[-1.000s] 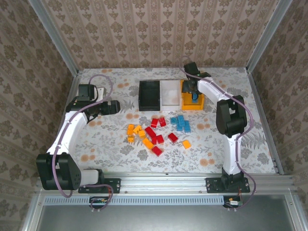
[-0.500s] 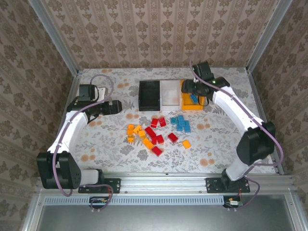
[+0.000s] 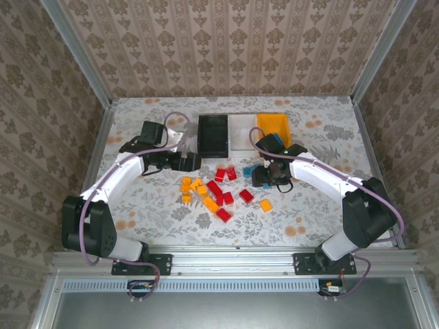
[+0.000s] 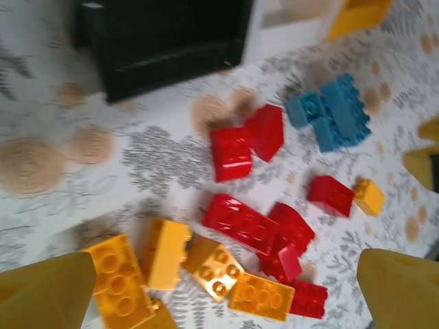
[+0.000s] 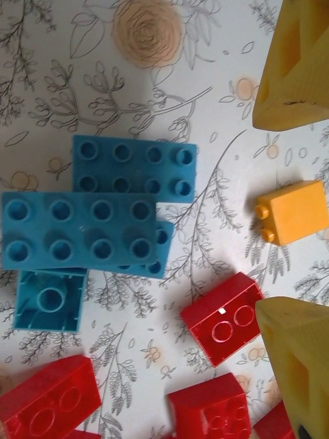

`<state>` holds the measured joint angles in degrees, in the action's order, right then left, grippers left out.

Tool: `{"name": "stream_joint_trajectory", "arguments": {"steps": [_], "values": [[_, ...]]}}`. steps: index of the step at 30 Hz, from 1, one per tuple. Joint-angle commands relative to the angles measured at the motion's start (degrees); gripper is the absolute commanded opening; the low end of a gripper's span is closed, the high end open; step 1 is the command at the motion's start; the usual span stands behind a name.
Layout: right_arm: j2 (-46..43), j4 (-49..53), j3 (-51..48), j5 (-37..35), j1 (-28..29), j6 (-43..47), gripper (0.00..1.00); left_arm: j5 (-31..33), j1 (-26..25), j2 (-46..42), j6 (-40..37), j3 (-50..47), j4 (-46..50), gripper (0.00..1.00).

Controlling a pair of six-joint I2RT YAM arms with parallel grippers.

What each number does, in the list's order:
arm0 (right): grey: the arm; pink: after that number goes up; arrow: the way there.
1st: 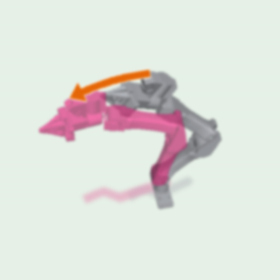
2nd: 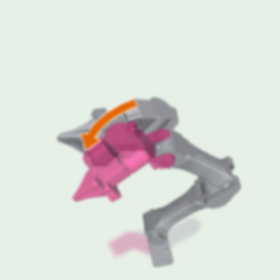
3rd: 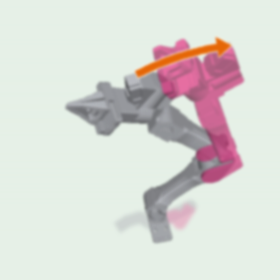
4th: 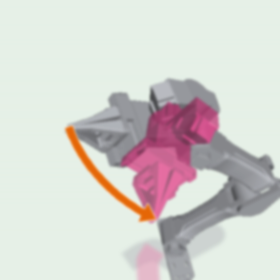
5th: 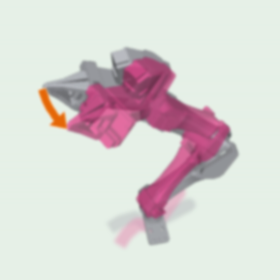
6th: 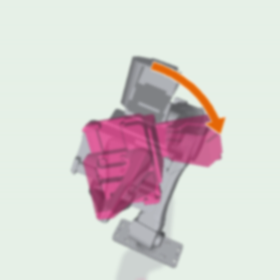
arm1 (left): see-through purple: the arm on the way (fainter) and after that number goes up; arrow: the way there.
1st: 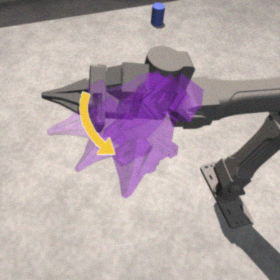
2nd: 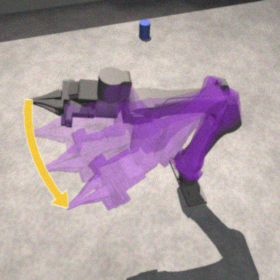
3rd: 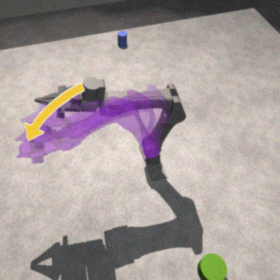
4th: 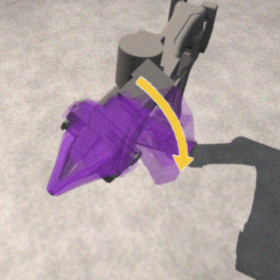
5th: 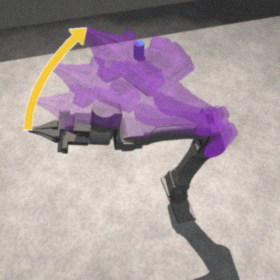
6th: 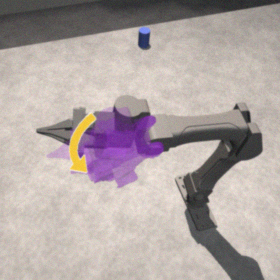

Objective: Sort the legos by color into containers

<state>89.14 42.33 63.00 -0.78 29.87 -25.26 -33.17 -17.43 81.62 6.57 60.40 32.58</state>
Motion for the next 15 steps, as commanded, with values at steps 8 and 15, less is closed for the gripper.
{"name": "stream_joint_trajectory", "arguments": {"steps": [8, 15], "values": [[11.7, -3.5, 8.3, -0.5, -2.0, 2.3, 0.64, -2.4, -1.7, 0.5, -3.5, 1.1, 1.4, 1.00], [16.9, -3.6, 11.6, -0.3, -3.6, 2.4, 0.58, -2.3, -1.7, 0.4, -3.4, 1.3, 1.6, 1.00]]}}
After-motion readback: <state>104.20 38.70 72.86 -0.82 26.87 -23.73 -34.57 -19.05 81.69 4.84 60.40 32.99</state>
